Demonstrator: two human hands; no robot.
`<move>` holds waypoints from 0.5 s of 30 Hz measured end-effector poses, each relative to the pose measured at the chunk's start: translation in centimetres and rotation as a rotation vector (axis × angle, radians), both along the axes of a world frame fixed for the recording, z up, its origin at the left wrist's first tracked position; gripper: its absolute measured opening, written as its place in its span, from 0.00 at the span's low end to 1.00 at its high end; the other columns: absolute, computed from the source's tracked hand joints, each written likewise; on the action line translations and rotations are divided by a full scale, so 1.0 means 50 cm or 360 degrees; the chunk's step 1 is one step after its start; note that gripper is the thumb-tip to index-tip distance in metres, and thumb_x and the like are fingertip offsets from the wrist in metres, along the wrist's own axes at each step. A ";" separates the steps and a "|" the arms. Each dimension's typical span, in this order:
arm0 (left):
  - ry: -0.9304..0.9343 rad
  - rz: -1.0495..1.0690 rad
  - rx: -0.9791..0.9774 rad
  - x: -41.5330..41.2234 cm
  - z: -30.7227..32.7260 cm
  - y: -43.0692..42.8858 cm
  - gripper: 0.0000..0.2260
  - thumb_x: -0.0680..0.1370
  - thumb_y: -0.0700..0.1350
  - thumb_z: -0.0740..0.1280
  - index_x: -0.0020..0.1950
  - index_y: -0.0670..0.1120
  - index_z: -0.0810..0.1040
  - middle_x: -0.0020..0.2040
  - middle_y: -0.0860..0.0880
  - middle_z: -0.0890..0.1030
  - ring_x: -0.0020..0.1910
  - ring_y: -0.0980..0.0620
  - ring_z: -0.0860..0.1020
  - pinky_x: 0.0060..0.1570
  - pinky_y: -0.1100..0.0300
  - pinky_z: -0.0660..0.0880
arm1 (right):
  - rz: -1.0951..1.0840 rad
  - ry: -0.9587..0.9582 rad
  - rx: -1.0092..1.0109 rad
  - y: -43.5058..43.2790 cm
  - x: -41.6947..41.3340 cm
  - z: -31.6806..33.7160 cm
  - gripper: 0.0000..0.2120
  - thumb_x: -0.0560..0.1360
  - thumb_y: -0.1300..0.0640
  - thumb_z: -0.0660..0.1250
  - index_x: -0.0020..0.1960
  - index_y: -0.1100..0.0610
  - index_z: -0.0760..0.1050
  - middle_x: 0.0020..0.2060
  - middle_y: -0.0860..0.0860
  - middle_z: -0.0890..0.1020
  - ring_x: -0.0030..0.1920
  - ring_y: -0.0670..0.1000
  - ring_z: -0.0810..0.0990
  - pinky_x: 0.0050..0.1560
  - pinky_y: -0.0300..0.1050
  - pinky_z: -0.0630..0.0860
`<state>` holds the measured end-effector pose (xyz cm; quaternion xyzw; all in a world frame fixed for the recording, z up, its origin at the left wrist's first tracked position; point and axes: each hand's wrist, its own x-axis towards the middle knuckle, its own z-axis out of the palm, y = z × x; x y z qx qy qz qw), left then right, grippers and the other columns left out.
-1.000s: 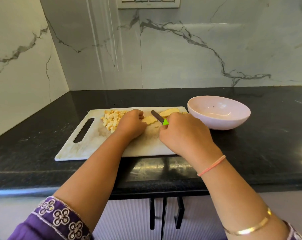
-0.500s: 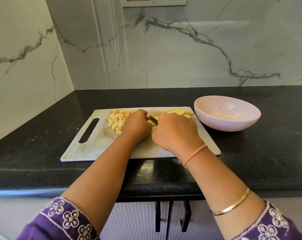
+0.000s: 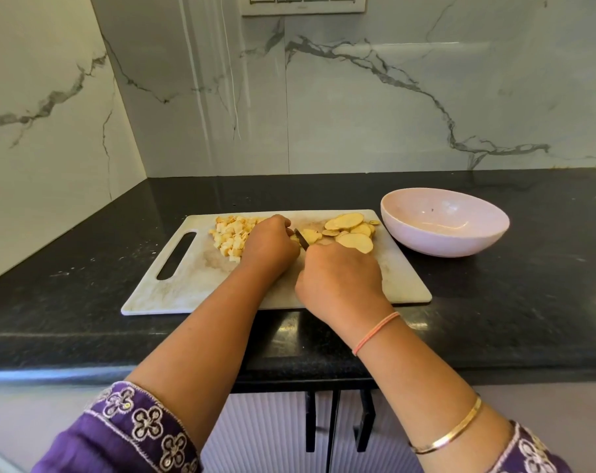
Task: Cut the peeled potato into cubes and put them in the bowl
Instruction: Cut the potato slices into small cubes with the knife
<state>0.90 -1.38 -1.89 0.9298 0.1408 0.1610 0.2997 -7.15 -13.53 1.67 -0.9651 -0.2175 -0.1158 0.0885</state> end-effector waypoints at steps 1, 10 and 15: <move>0.0001 0.0001 -0.0002 0.000 0.001 0.000 0.20 0.76 0.38 0.67 0.69 0.44 0.71 0.59 0.47 0.79 0.55 0.50 0.78 0.57 0.56 0.76 | -0.0003 -0.0003 -0.0009 0.001 -0.001 0.000 0.09 0.79 0.56 0.58 0.52 0.56 0.76 0.39 0.51 0.73 0.39 0.52 0.71 0.36 0.44 0.67; -0.0010 -0.0017 -0.0004 0.002 0.001 0.007 0.19 0.77 0.38 0.67 0.68 0.43 0.72 0.59 0.46 0.79 0.56 0.49 0.78 0.59 0.55 0.75 | 0.0043 -0.0007 -0.0004 -0.010 -0.028 0.018 0.06 0.78 0.55 0.59 0.42 0.53 0.68 0.32 0.49 0.68 0.37 0.51 0.70 0.35 0.44 0.66; -0.0062 -0.0029 -0.0005 -0.008 0.002 0.000 0.20 0.77 0.36 0.65 0.69 0.43 0.70 0.61 0.46 0.78 0.58 0.49 0.77 0.59 0.58 0.74 | 0.0059 0.0049 0.0009 -0.052 -0.029 0.029 0.10 0.77 0.53 0.58 0.38 0.53 0.66 0.32 0.47 0.67 0.37 0.51 0.69 0.30 0.42 0.60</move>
